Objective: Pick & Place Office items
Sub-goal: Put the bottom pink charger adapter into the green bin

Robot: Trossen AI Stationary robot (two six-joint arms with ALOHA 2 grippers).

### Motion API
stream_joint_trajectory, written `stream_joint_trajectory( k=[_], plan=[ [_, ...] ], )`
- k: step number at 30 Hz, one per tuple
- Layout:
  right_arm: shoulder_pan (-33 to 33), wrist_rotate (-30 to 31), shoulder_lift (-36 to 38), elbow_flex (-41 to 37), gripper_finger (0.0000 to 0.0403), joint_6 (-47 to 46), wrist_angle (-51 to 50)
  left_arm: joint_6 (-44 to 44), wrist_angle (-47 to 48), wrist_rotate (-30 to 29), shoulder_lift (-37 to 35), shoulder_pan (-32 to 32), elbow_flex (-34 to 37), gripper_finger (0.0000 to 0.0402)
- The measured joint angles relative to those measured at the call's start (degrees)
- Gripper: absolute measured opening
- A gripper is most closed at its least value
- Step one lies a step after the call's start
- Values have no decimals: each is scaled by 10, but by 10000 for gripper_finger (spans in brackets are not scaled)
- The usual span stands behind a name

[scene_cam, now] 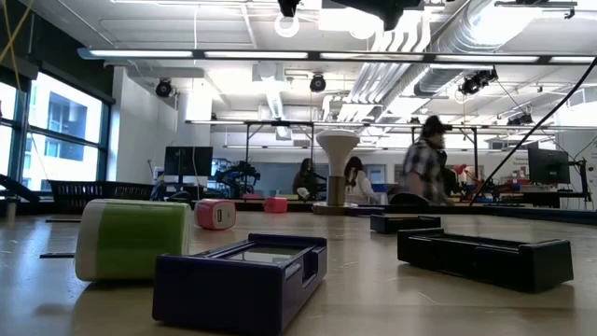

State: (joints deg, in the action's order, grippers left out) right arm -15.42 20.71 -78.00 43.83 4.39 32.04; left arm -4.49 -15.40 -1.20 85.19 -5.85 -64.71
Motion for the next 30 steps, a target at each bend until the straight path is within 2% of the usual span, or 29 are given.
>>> stream_joint_trajectory(
  k=[6, 12, 17, 23, 27, 30],
  plan=[
    [0, -1, 0, 0, 135, 1, -1, -20, 0, 5, 0, -4, 0, 177],
    [0, 1, 0, 0, 159, 0, -1, -21, 1, 6, 0, -6, 0, 254],
    [0, 2, 1, 0, 111, 0, -4, -21, 1, 6, 0, -18, 0, 311],
    [0, 0, 1, 1, 13, 6, -18, -19, 2, 5, 1, -25, 1, 328],
    [-4, 1, 1, 1, 8, 10, -22, -17, 16, -8, 1, -25, 0, 328],
    [-5, 6, 1, 1, 18, 14, -52, -23, 62, -22, -8, -22, 1, 328]
  ],
)
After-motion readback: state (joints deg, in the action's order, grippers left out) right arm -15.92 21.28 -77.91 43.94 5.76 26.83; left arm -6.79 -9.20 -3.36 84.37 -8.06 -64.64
